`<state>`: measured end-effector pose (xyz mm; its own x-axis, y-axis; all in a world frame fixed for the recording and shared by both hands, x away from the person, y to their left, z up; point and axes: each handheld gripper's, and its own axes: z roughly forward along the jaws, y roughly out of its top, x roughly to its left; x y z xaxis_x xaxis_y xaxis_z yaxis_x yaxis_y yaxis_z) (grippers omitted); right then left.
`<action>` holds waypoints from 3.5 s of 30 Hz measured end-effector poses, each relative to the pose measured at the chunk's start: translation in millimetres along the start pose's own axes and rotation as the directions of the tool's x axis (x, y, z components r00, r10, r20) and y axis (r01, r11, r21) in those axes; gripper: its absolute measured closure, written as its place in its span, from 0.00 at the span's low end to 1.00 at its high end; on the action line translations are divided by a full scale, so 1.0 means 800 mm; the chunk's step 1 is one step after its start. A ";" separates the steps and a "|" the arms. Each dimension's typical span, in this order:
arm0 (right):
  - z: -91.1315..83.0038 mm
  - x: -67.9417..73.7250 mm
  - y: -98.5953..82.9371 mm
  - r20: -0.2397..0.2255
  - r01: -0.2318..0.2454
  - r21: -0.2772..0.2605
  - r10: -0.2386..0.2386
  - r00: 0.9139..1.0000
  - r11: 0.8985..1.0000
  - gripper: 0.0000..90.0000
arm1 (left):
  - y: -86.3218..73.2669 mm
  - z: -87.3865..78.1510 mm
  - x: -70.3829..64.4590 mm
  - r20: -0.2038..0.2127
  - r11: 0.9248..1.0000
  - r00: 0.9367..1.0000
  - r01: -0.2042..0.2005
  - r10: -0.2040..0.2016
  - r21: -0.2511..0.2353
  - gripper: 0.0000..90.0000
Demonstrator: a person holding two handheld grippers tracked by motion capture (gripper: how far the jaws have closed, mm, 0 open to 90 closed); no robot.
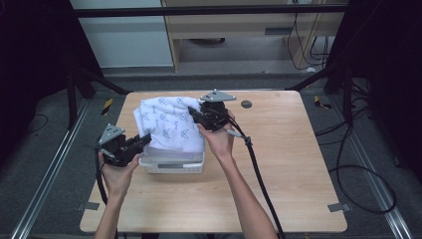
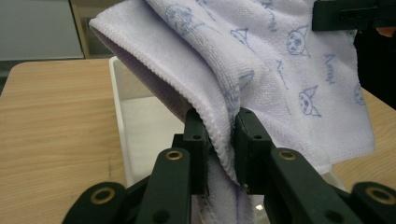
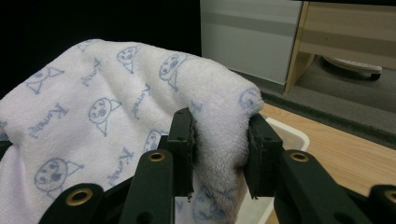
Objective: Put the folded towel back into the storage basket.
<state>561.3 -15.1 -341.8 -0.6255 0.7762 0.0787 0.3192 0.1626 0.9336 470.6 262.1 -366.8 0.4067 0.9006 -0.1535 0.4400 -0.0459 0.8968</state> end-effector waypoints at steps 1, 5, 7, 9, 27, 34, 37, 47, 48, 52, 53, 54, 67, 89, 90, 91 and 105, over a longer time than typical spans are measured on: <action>0.003 0.000 -0.001 -0.001 0.000 0.001 0.000 1.000 1.000 0.75 | -0.001 0.001 0.001 -0.002 1.000 1.000 0.001 -0.001 0.004 0.84; 0.013 0.000 -0.005 0.004 -0.001 0.016 0.001 1.000 1.000 0.75 | -0.005 0.007 0.006 -0.012 1.000 1.000 0.007 -0.006 0.018 0.84; 0.017 0.000 -0.008 0.007 0.001 0.026 -0.001 1.000 1.000 0.75 | -0.007 0.010 0.008 -0.015 1.000 1.000 0.006 -0.006 0.027 0.84; 0.021 0.000 -0.010 0.011 0.002 0.033 -0.003 1.000 0.999 0.75 | -0.009 0.014 0.010 -0.018 0.999 1.000 0.009 -0.009 0.034 0.84; 0.048 -0.001 -0.034 0.040 0.003 0.103 -0.008 0.999 0.995 0.75 | -0.026 0.038 0.019 -0.036 0.994 0.999 0.010 -0.006 0.105 0.84; 0.055 -0.003 -0.044 0.043 -0.004 0.127 -0.002 0.999 0.992 0.75 | -0.031 0.046 0.022 -0.043 0.992 0.999 0.007 -0.001 0.130 0.84; 0.058 -0.004 -0.048 0.046 -0.002 0.137 -0.005 0.999 0.991 0.75 | -0.034 0.050 0.022 -0.045 0.990 0.999 0.005 0.001 0.139 0.84; 0.068 -0.007 -0.063 0.060 -0.010 0.163 0.000 0.998 0.987 0.75 | -0.042 0.060 0.022 -0.055 0.986 0.998 0.000 0.009 0.167 0.84; 0.069 -0.008 -0.065 0.062 -0.014 0.158 0.004 0.998 0.987 0.75 | -0.042 0.061 0.022 -0.053 0.985 0.999 -0.001 0.010 0.171 0.84; 0.073 -0.011 -0.074 0.069 -0.030 0.177 0.018 0.997 0.984 0.75 | -0.046 0.067 0.022 -0.056 0.982 0.998 -0.006 0.017 0.190 0.84; 0.074 -0.012 -0.076 0.068 -0.029 0.179 0.017 0.998 0.983 0.75 | -0.047 0.068 0.022 -0.057 0.981 0.998 -0.006 0.018 0.195 0.84; 0.075 -0.012 -0.077 0.071 -0.031 0.184 0.019 0.997 0.982 0.75 | -0.047 0.069 0.022 -0.059 0.980 0.998 -0.006 0.018 0.197 0.84; 0.085 -0.012 -0.086 0.085 -0.004 0.212 -0.014 0.996 0.977 0.73 | -0.052 0.076 0.024 -0.071 0.974 0.997 -0.006 0.022 0.224 0.83; 0.073 -0.012 -0.079 0.089 0.061 0.201 -0.080 0.993 0.978 0.52 | -0.043 0.059 0.021 -0.104 0.990 0.994 -0.005 0.019 0.138 0.67; 0.069 -0.012 -0.077 0.088 0.064 0.194 -0.082 0.993 0.979 0.50 | -0.042 0.058 0.020 -0.099 0.991 0.995 -0.007 0.020 0.132 0.65; 0.066 -0.012 -0.076 0.089 0.064 0.187 -0.082 0.993 0.980 0.46 | -0.041 0.056 0.020 -0.097 0.992 0.995 -0.011 0.023 0.126 0.63; -0.006 -0.028 -0.068 0.069 0.094 0.108 -0.102 0.992 0.990 0.23 | -0.038 0.037 0.006 -0.052 0.997 0.998 -0.039 0.043 0.063 0.48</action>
<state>554.6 -44.5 -392.2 -0.6043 0.7957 -0.0411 0.3339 0.2998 0.8937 482.7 255.2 -406.8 0.3828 0.9191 -0.0931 0.4731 -0.1084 0.8743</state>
